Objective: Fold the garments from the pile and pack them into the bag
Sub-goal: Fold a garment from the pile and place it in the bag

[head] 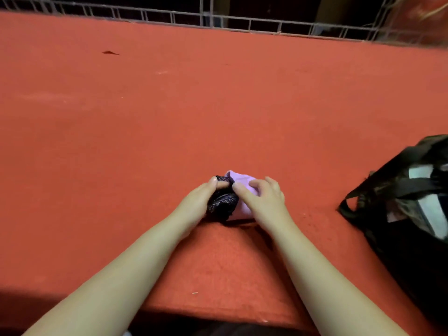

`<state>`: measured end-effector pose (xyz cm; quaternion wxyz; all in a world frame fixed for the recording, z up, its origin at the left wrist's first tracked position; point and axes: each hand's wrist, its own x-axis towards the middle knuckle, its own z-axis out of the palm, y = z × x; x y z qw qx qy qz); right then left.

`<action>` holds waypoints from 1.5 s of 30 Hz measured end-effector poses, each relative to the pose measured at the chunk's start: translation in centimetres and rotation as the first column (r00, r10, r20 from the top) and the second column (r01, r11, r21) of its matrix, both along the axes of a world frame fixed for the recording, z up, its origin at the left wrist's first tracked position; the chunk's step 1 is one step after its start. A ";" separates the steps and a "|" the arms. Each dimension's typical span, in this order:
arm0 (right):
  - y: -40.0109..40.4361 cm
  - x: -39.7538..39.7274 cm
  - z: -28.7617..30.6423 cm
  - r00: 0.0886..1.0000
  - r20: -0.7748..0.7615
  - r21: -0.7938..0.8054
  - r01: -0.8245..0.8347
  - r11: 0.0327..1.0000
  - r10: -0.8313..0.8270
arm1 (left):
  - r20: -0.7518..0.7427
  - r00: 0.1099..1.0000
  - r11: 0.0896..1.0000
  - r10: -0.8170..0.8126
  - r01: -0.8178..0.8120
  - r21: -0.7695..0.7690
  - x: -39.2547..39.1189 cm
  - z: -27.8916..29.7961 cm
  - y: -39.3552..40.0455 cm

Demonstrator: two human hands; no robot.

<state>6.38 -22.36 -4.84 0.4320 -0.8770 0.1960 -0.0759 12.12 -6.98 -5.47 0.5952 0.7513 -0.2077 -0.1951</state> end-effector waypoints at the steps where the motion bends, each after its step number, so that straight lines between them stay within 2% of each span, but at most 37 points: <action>1: 0.2 0.4 -0.3 1.000 0.007 -0.035 -0.004 0.999 0.004 | -0.136 0.990 0.995 0.030 -0.043 -0.095 0.4 -0.4 -0.1; 2: 0.3 0.9 -0.8 0.999 0.035 -0.052 0.000 0.999 0.001 | -0.213 0.975 0.986 0.069 -0.099 -0.136 0.8 -0.5 -0.1; 3: 0.3 1.4 -1.2 0.996 0.084 -0.043 0.007 0.999 -0.004 | -0.226 0.969 0.982 0.100 -0.133 -0.136 1.2 -0.5 -0.3; 6: 0.2 2.9 -1.8 0.969 0.239 0.039 0.048 0.998 -0.056 | -0.219 0.968 0.973 0.124 -0.162 -0.166 2.5 -0.6 -0.7; 10: 0.0 4.8 -1.5 0.928 0.358 0.216 0.027 0.976 -0.105 | -0.201 0.958 0.928 0.203 -0.254 -0.272 4.7 -0.3 -1.0; 13: 0.2 7.0 -1.8 0.903 0.391 0.280 0.066 0.958 -0.177 | -0.221 0.914 0.826 0.341 -0.404 -0.393 6.2 -0.2 -0.5; 17: 0.4 8.7 -2.6 0.860 0.420 0.327 0.154 0.932 -0.290 | -0.379 0.825 0.679 0.419 -0.562 -0.473 8.4 -0.7 0.3; 21: -0.5 9.3 -3.9 0.841 0.411 0.339 0.217 0.915 -0.352 | -0.591 0.733 0.546 0.337 -0.663 -0.511 9.5 -0.5 0.7; 26: -0.8 9.2 -3.5 0.800 0.441 0.302 0.296 0.906 -0.408 | -0.636 0.696 0.436 0.334 -0.712 -0.551 9.8 0.1 1.7; 27: -0.7 9.2 -3.5 0.805 0.435 0.287 0.302 0.909 -0.405 | -0.620 0.713 0.456 0.329 -0.694 -0.556 9.8 0.1 1.8; 29: -0.4 9.0 -3.4 0.823 0.424 0.259 0.290 0.921 -0.379 | -0.484 0.799 0.572 0.357 -0.597 -0.563 9.5 0.1 1.9; 30: -0.2 8.8 -3.5 0.830 0.421 0.253 0.279 0.926 -0.366 | -0.302 0.859 0.669 0.413 -0.511 -0.540 9.2 -0.2 1.9; 31: 0.0 8.7 -3.4 0.835 0.420 0.257 0.266 0.929 -0.355 | -0.001 0.886 0.780 0.464 -0.409 -0.475 8.9 -0.4 2.0; 32: 0.2 8.5 -3.2 0.837 0.426 0.276 0.240 0.931 -0.342 | 0.319 0.819 0.851 0.477 -0.339 -0.401 8.6 -0.6 2.3; 33: 0.5 8.3 -2.9 0.838 0.436 0.313 0.199 0.929 -0.327 | 0.550 0.707 0.890 0.445 -0.279 -0.362 8.2 -0.6 2.4; 34: 0.7 8.2 -2.7 0.840 0.448 0.360 0.144 0.922 -0.306 | 0.683 0.618 0.920 0.390 -0.221 -0.325 7.6 -0.4 2.3; 35: 1.0 8.1 -2.5 0.847 0.449 0.405 0.090 0.910 -0.284 | 0.743 0.583 0.944 0.328 -0.169 -0.284 7.0 -0.3 2.1; 37: 1.6 7.8 -2.2 0.870 0.432 0.512 -0.022 0.858 -0.236 | 0.736 0.659 0.988 0.152 -0.079 -0.133 6.5 -0.4 1.4; 38: 2.0 7.6 -2.1 0.885 0.415 0.591 -0.085 0.803 -0.212 | 0.706 0.703 0.996 0.085 -0.074 -0.046 6.4 -0.5 1.3; 40: 2.6 7.1 -1.6 0.916 0.366 0.740 -0.177 0.649 -0.167 | 0.618 0.786 0.993 0.016 -0.083 0.080 6.9 -1.0 1.4; 42: 2.6 6.6 -1.2 0.925 0.355 0.792 -0.220 0.569 -0.136 | 0.522 0.852 0.991 -0.038 -0.036 0.130 7.0 -1.0 1.7; 43: 2.6 6.4 -1.0 0.922 0.368 0.782 -0.238 0.577 -0.118 | 0.475 0.878 0.990 -0.064 -0.004 0.140 6.9 -0.8 1.7; 44: 2.5 6.4 -1.1 0.918 0.387 0.733 -0.248 0.633 -0.089 | 0.440 0.895 0.990 -0.078 0.017 0.141 6.7 -0.6 1.7; 45: 2.2 6.4 -1.1 0.916 0.399 0.641 -0.240 0.729 -0.050 | 0.414 0.907 0.992 -0.077 0.026 0.127 6.6 -0.5 1.7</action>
